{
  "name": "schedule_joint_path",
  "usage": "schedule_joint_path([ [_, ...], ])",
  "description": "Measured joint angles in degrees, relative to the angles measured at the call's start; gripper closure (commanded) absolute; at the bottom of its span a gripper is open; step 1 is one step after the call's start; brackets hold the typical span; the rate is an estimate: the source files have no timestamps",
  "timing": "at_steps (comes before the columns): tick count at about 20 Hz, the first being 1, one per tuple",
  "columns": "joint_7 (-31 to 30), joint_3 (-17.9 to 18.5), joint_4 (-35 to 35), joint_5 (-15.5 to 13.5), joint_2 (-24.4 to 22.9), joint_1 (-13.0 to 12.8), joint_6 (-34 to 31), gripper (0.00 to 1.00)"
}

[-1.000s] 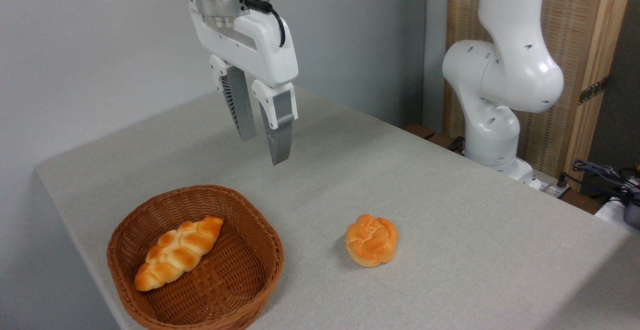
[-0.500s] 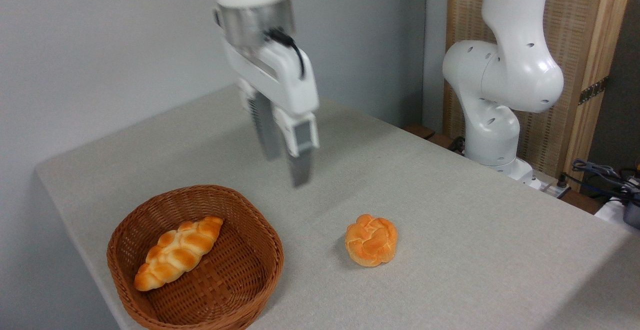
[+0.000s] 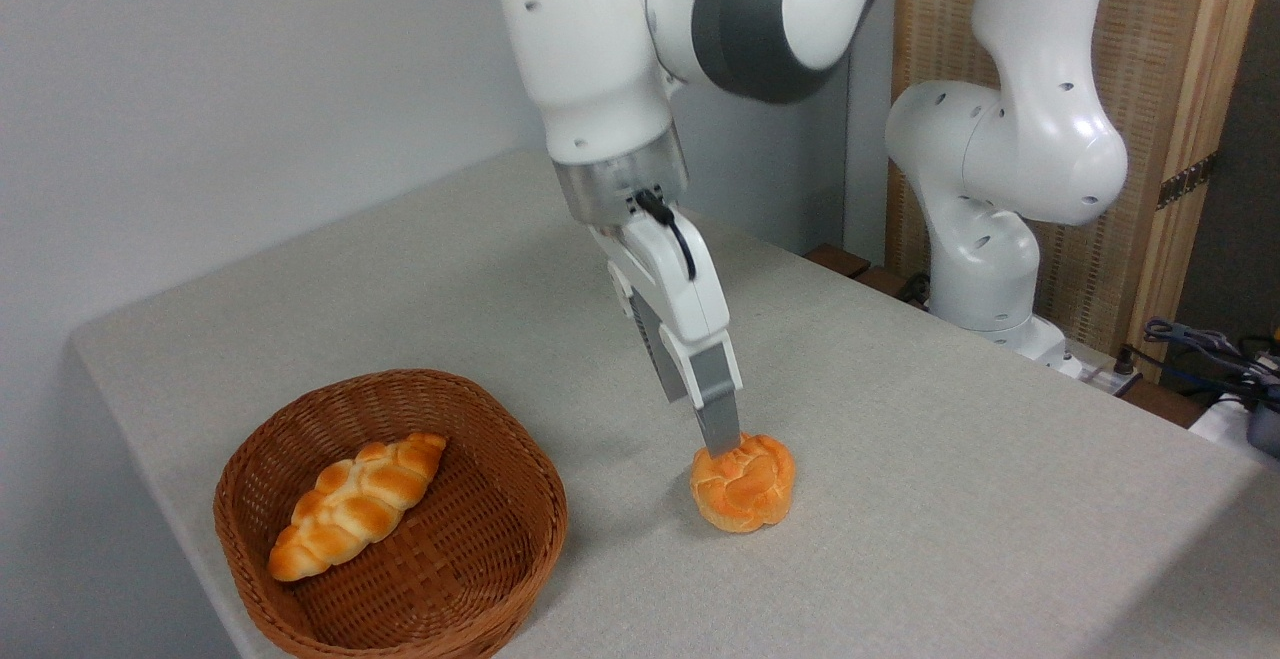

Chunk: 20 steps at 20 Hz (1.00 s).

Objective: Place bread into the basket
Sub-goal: 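Close the gripper fingers around the round golden bun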

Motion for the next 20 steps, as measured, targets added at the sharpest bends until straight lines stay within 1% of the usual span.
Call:
schedule_joint_path([
  [5, 0.7, 0.0, -2.7, 0.1, 0.1, 0.0, 3.3, 0.0],
  [9, 3.4, 0.0, -3.2, 3.8, 0.2, 0.0, 3.4, 0.0],
  [11, 4.8, 0.0, -3.2, 4.2, 0.8, 0.0, 3.4, 0.0],
  [14, 5.3, 0.0, -3.5, 4.3, 1.7, 0.0, 3.5, 0.0],
  [15, 5.3, 0.0, -3.8, 4.3, 2.1, 0.0, 3.8, 0.02],
  [16, 5.3, 0.0, -4.2, 4.3, 2.5, 0.0, 4.8, 0.1],
  [17, 5.3, 0.0, -4.6, 4.4, 2.8, 0.0, 5.7, 0.21],
  [19, 5.3, 0.0, -5.1, 4.5, 3.1, 0.0, 6.5, 0.47],
  [20, 5.4, 0.0, -5.1, 4.5, 3.2, 0.0, 6.6, 0.55],
])
